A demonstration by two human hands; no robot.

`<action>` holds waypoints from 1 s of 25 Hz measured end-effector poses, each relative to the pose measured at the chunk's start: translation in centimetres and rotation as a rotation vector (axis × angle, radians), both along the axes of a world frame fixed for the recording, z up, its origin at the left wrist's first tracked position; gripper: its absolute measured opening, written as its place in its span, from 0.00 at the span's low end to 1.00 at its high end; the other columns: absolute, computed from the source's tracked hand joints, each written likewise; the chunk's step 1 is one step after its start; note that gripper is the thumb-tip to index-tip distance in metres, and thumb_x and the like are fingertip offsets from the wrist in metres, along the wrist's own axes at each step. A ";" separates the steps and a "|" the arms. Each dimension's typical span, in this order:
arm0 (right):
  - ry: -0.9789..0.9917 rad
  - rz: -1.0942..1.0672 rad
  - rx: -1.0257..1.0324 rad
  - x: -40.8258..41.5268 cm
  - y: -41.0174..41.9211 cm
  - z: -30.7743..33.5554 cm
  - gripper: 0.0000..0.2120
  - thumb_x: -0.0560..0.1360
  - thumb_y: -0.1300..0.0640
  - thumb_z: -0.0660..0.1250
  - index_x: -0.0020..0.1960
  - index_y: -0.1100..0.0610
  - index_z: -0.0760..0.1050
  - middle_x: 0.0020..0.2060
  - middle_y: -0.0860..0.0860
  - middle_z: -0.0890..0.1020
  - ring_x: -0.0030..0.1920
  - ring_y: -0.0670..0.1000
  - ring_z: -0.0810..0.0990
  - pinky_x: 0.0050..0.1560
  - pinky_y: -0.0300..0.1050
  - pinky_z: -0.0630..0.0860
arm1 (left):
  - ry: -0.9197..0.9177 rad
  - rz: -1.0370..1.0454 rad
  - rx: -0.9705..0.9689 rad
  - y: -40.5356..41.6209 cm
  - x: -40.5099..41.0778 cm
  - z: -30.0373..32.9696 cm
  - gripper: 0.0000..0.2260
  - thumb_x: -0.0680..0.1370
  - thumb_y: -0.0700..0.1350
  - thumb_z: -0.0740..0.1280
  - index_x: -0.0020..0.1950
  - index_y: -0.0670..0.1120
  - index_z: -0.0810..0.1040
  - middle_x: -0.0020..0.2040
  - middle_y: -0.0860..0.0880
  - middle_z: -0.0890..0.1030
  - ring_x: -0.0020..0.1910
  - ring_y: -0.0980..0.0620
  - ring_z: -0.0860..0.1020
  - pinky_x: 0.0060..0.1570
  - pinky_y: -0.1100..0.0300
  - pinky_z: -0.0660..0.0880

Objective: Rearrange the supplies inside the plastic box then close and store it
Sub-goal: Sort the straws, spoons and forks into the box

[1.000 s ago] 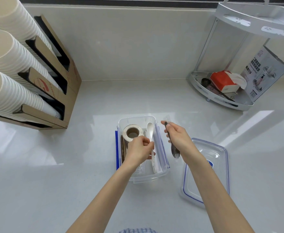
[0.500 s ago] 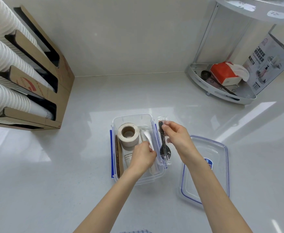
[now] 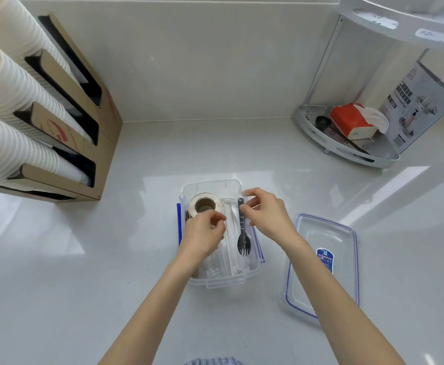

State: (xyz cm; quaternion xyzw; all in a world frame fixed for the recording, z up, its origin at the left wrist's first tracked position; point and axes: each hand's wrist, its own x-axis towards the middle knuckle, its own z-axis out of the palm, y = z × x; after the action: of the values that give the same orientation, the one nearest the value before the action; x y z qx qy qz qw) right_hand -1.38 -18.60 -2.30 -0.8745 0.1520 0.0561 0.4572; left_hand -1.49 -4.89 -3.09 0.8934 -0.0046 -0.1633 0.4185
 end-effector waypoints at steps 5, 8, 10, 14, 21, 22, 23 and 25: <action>0.095 0.170 -0.290 0.3 1.7 -0.9 0.20 0.74 0.60 0.60 0.65 0.56 0.68 0.51 0.55 0.83 0.54 0.60 0.78 0.54 0.49 0.74 | -0.158 0.016 0.193 1.7 0.0 0.5 0.15 0.77 0.44 0.59 0.63 0.46 0.73 0.62 0.47 0.76 0.61 0.47 0.73 0.53 0.55 0.70; 0.125 0.238 -0.410 0.2 2.6 -1.1 0.19 0.74 0.61 0.59 0.65 0.58 0.67 0.54 0.58 0.80 0.56 0.62 0.76 0.54 0.52 0.73 | -0.170 0.098 0.241 2.7 -0.2 0.1 0.19 0.76 0.43 0.59 0.68 0.45 0.66 0.67 0.44 0.68 0.67 0.44 0.63 0.57 0.52 0.69; 0.133 0.268 -0.470 -0.1 3.0 -1.2 0.19 0.74 0.63 0.58 0.65 0.60 0.66 0.55 0.59 0.80 0.56 0.63 0.76 0.52 0.53 0.73 | -0.111 0.115 0.245 3.3 -0.2 -0.4 0.21 0.76 0.43 0.59 0.69 0.43 0.63 0.67 0.41 0.66 0.67 0.42 0.63 0.60 0.51 0.67; 0.137 0.270 -0.540 -0.5 3.3 -1.1 0.19 0.74 0.67 0.55 0.65 0.62 0.66 0.56 0.61 0.79 0.55 0.64 0.76 0.48 0.51 0.71 | -0.009 0.102 0.204 4.0 -0.3 -1.7 0.19 0.76 0.41 0.59 0.66 0.41 0.65 0.63 0.39 0.70 0.63 0.41 0.69 0.57 0.51 0.68; 0.154 0.226 -0.568 -0.8 3.8 -0.3 0.15 0.73 0.70 0.54 0.59 0.65 0.67 0.57 0.63 0.76 0.55 0.64 0.75 0.43 0.48 0.65 | -0.031 0.094 0.169 4.3 -0.2 -1.9 0.18 0.76 0.41 0.59 0.66 0.42 0.66 0.63 0.41 0.71 0.57 0.42 0.74 0.52 0.55 0.68; 0.131 0.210 -0.564 -1.0 3.7 -0.3 0.16 0.73 0.70 0.54 0.60 0.65 0.67 0.58 0.63 0.75 0.56 0.64 0.75 0.44 0.49 0.66 | -0.034 0.093 0.169 4.3 -0.2 -1.9 0.18 0.76 0.41 0.59 0.66 0.42 0.65 0.63 0.41 0.71 0.57 0.42 0.74 0.52 0.55 0.69; 0.107 0.193 -0.551 -1.1 3.6 -0.3 0.18 0.73 0.69 0.54 0.62 0.64 0.67 0.59 0.61 0.75 0.57 0.64 0.75 0.46 0.50 0.68 | -0.034 0.093 0.170 4.3 -0.2 -1.9 0.18 0.76 0.41 0.59 0.66 0.42 0.65 0.63 0.41 0.71 0.57 0.42 0.75 0.53 0.54 0.70; 0.058 0.160 -0.495 -1.3 3.1 -0.3 0.19 0.74 0.67 0.54 0.65 0.61 0.67 0.61 0.59 0.75 0.58 0.63 0.75 0.52 0.52 0.72 | -0.035 0.090 0.180 4.4 -0.2 -1.8 0.19 0.77 0.41 0.59 0.67 0.42 0.65 0.63 0.40 0.71 0.58 0.42 0.75 0.54 0.53 0.70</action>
State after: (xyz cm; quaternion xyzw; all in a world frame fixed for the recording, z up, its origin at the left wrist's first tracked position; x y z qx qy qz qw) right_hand -2.70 -15.49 -2.56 -0.9669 0.1046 0.0783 0.2190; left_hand -1.69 -0.53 -4.84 0.9295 0.0428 -0.1285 0.3431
